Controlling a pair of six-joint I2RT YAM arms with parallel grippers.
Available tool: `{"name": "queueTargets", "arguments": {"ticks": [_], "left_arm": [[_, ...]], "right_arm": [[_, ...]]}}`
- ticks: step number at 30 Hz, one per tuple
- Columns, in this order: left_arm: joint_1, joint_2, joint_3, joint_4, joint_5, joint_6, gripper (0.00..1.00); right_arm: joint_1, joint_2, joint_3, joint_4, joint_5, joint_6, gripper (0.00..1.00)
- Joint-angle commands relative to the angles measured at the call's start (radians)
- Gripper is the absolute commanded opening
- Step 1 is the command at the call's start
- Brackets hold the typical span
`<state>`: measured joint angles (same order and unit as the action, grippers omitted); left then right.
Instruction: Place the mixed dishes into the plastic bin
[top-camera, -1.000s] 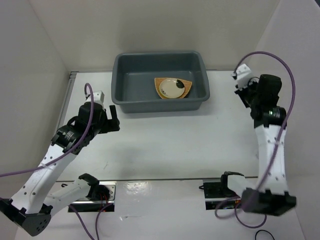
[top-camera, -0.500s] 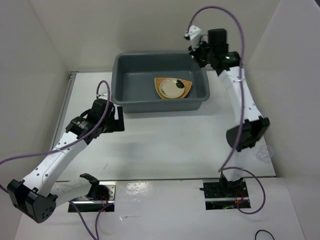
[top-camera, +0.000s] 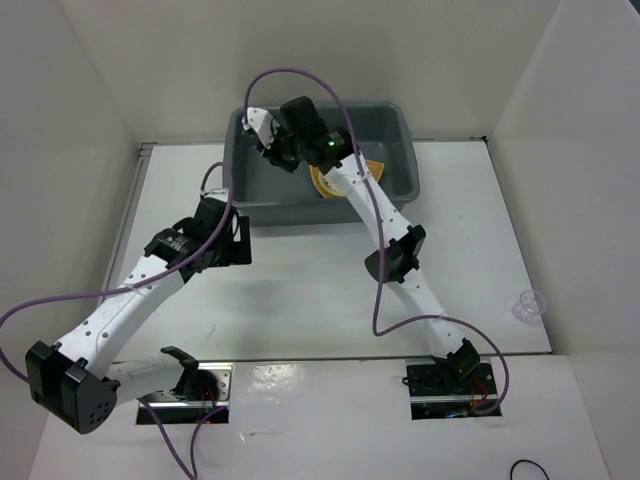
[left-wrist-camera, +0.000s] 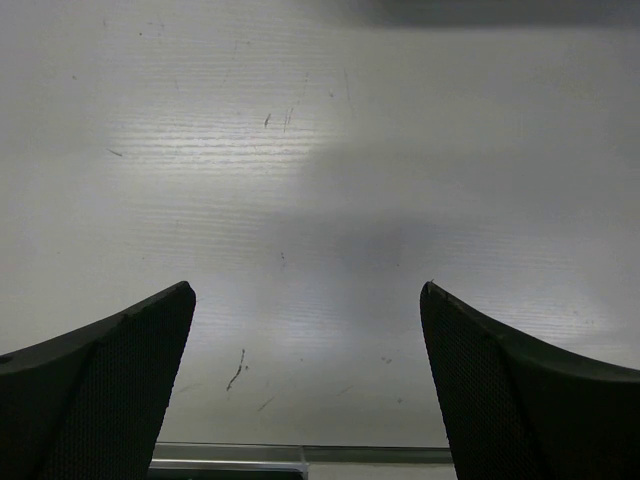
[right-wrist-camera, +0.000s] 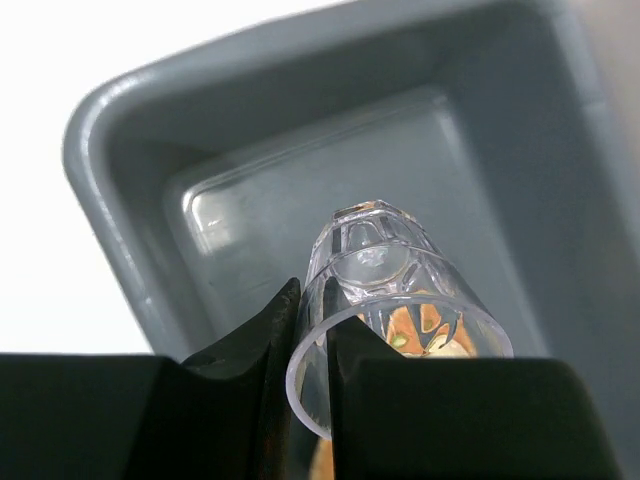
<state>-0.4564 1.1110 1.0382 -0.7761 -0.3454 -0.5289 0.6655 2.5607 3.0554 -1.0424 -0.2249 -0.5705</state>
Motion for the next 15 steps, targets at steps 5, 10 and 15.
{"name": "queueTargets", "arguments": {"ticks": [5,10,15], "left_arm": [[-0.008,0.012,-0.007,0.024,-0.061,-0.02,1.0],[-0.008,0.033,-0.007,0.024,-0.07,-0.02,1.0],[-0.008,0.07,-0.007,0.015,-0.081,-0.029,1.0]], "right_arm": [[-0.006,0.174,0.043,0.027,0.018,-0.097,0.02],[-0.006,0.266,0.069,0.036,0.062,-0.187,0.03],[-0.006,0.302,0.057,0.113,0.09,-0.23,0.14]]}}
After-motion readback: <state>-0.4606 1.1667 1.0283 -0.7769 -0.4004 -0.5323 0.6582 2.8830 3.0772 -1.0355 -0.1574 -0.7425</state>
